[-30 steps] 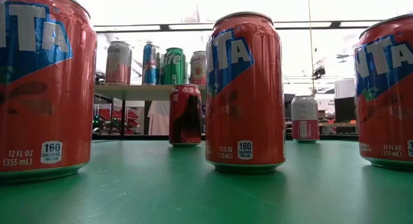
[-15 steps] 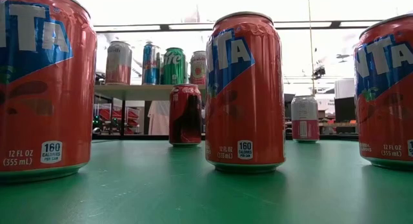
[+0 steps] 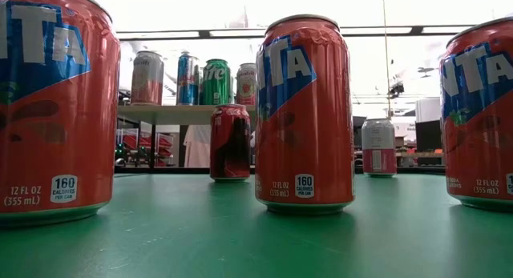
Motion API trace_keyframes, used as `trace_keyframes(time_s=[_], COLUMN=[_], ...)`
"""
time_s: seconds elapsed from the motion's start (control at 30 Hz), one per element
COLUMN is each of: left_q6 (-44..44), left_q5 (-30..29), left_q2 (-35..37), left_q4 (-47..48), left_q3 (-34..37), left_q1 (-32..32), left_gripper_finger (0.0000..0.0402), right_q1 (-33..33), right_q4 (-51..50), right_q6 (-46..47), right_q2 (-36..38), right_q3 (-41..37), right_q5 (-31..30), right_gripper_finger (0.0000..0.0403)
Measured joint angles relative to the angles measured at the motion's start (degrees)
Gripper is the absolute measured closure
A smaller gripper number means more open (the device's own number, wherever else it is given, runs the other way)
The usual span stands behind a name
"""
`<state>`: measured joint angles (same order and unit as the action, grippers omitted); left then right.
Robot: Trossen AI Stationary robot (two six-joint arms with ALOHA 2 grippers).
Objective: Place canned beverage on shelf
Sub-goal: Put the blue can on the shelf
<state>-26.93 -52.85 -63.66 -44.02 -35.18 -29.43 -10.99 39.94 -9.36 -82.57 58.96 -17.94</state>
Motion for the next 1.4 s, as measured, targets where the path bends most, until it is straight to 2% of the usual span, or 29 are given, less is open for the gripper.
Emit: trace_keyframes(time_s=[0.1, 0.23, 0.33, 0.67, 0.97, 1.07, 1.13, 1.27, 1.4], left_q6=[-1.6, -4.8, -6.2, -7.4, -7.7, -8.3, -8.6, -8.7, -8.6], left_q5=[0.3, 3.6, 5.1, 3.9, 1.1, 0.9, 0.8, 0.8, 0.8], left_q2=[0.0, 0.0, 0.0, -0.3, -3.0, -3.8, -4.4, -4.7, -4.7], left_q4=[-6.9, -16.3, -19.9, -20.3, -20.4, -20.4, -20.4, -20.0, -20.1], left_q3=[3.4, 6.8, 8.3, 7.8, 7.2, 6.7, 6.4, 5.9, 5.8], left_q1=[0.0, 0.1, 0.2, 1.2, 2.0, 1.9, 1.9, 1.9, 1.9], left_gripper_finger=[0.0196, 0.0196, 0.0196, 0.0196, 0.0196, 0.0196, 0.0194, 0.0154, 0.0104], right_q1=[0.2, 0.8, 1.4, 2.5, 2.8, 2.8, 2.9, 3.1, 3.2], right_q4=[3.8, 9.5, 13.1, 13.7, 12.1, 12.1, 12.2, 12.0, 9.2], right_q6=[2.0, 2.1, 2.3, 0.8, -1.2, -1.8, -1.4, -0.8, -1.7], right_q2=[-1.9, -5.6, -8.9, -17.6, -21.4, -21.6, -21.6, -21.6, -21.6], right_q3=[0.0, 0.8, 2.5, 12.9, 20.1, 20.6, 20.6, 20.6, 20.5], right_q5=[1.8, 0.8, -0.2, 1.8, 3.1, 3.3, 3.3, 3.3, 3.4], right_gripper_finger=[0.0092, 0.0092, 0.0092, 0.0092, 0.0093, 0.0104, 0.0126, 0.0186, 0.0186])
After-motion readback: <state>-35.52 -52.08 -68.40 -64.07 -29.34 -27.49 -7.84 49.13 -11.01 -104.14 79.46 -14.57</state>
